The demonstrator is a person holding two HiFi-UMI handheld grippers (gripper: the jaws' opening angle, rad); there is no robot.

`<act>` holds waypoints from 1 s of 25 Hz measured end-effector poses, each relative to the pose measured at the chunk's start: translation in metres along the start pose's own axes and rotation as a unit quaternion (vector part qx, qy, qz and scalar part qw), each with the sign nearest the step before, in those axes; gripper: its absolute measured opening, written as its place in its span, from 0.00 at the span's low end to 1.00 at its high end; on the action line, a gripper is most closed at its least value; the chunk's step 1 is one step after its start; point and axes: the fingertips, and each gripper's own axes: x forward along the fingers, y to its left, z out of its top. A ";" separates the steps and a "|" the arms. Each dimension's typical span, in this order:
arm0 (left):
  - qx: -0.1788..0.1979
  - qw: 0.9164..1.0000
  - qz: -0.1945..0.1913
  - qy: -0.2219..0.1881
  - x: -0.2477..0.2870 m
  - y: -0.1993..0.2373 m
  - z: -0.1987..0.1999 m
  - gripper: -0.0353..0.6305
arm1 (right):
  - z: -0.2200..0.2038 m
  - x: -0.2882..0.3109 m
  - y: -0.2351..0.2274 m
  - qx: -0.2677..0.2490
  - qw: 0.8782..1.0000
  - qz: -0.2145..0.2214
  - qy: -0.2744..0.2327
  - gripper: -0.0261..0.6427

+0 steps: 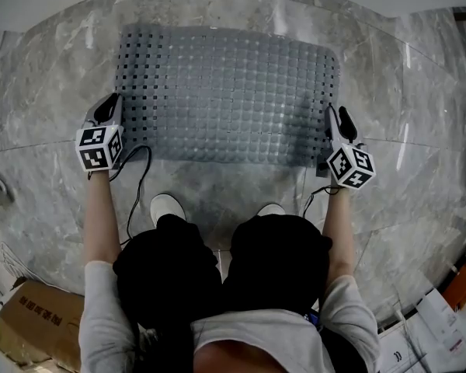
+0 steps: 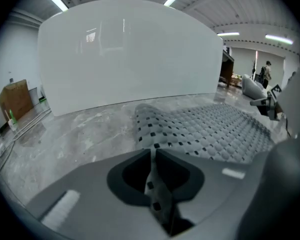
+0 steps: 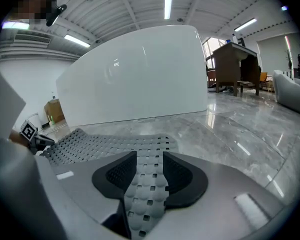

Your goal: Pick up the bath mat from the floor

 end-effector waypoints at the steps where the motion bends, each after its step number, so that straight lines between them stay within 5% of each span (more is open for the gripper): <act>1: 0.001 1.000 0.002 0.004 0.002 -0.001 -0.002 0.10 | -0.004 0.002 -0.003 0.001 1.000 -0.004 0.005 0.29; 14: -0.039 0.998 0.027 0.030 0.020 0.011 -0.018 0.23 | -0.067 0.020 -0.038 0.017 0.994 -0.041 0.098 0.40; 25: -0.039 0.998 0.029 0.039 0.024 0.012 -0.021 0.24 | -0.072 0.025 -0.032 0.013 0.993 -0.048 0.103 0.37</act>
